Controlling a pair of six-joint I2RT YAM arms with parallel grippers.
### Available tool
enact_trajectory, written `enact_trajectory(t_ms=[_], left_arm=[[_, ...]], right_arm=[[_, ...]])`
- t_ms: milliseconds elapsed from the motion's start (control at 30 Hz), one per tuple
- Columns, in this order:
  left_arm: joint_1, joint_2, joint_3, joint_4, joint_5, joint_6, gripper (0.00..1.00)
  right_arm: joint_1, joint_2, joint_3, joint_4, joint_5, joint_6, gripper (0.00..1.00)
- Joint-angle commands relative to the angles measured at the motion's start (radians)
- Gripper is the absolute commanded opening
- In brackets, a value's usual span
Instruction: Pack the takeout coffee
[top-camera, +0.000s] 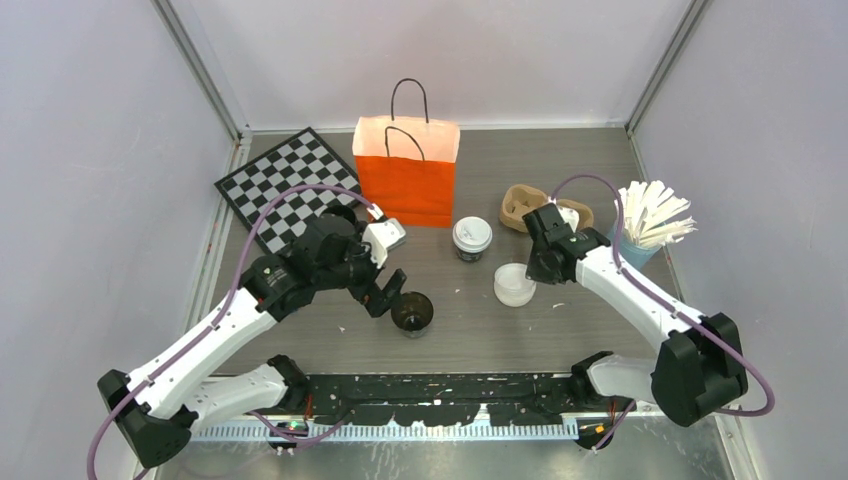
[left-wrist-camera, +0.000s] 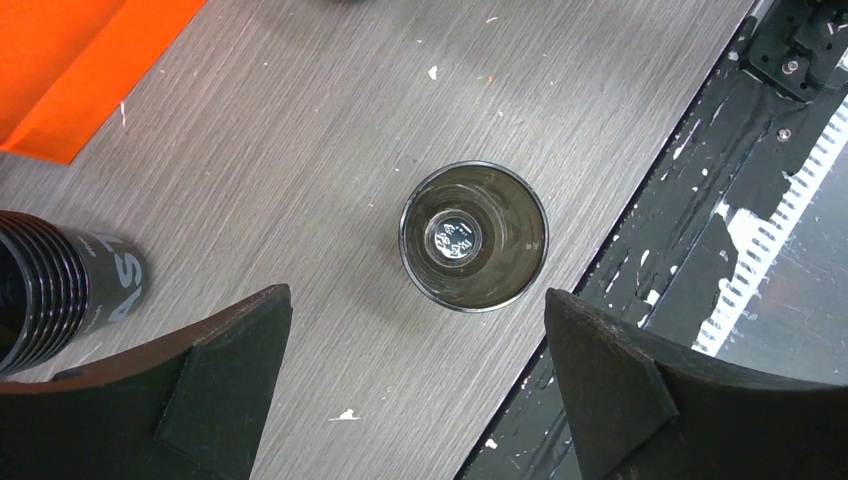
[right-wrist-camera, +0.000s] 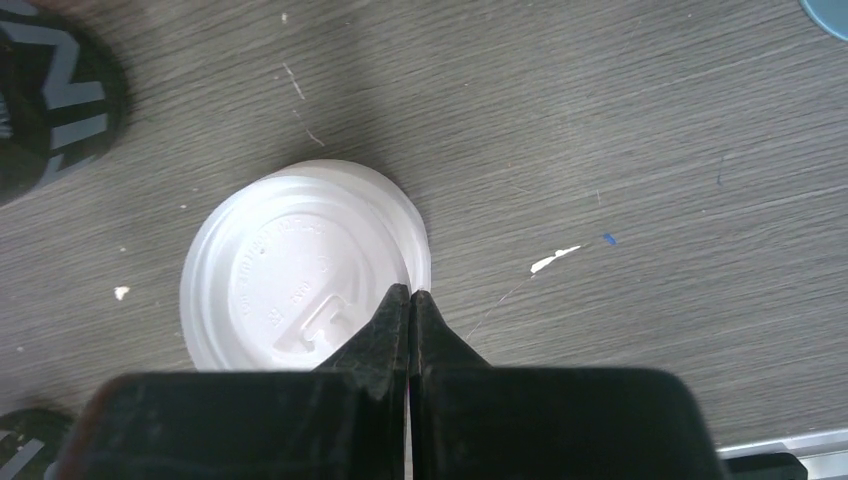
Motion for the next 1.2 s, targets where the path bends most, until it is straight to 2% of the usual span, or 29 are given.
enact_trajectory(t_ms=[0,100,200,300,467,600,700,967,1033,1100,1167], left_arm=[[-0.003,0.014,0.063,0.031,0.033,0.007,1.0],[-0.003,0.034,0.069,0.072,0.089,0.051,0.98],[-0.003,0.063,0.097,0.107,0.207,0.088,0.9],[-0.01,0.087,0.096,0.168,0.309,0.143,0.83],[-0.074,0.126,0.094,0.201,0.256,0.305,0.79],[-0.138,0.103,0.038,0.214,0.334,0.537,0.77],[-0.183,0.061,-0.01,0.269,0.323,0.621,0.77],[-0.211,0.034,-0.057,0.23,0.358,0.746,0.76],[-0.216,0.052,-0.055,0.219,0.347,0.751,0.72],[-0.222,0.065,-0.055,0.222,0.327,0.754,0.61],[-0.23,0.073,-0.058,0.236,0.3,0.753,0.58]], right_arm=[[-0.002,-0.066,0.065,-0.056,-0.02,-0.017,0.0],[0.003,-0.104,0.091,-0.094,-0.038,-0.015,0.0],[0.025,-0.155,0.117,-0.117,-0.072,-0.01,0.0],[0.095,-0.202,0.125,-0.102,-0.189,0.021,0.0],[0.25,-0.248,0.14,-0.035,-0.245,0.113,0.0],[0.336,-0.24,0.153,0.008,-0.267,0.145,0.0],[0.388,-0.213,0.165,0.016,-0.263,0.152,0.0],[0.438,-0.187,0.167,0.068,-0.267,0.169,0.0],[0.445,-0.183,0.164,0.085,-0.294,0.174,0.0],[0.45,-0.181,0.163,0.098,-0.314,0.179,0.0],[0.459,-0.178,0.163,0.107,-0.32,0.18,0.0]])
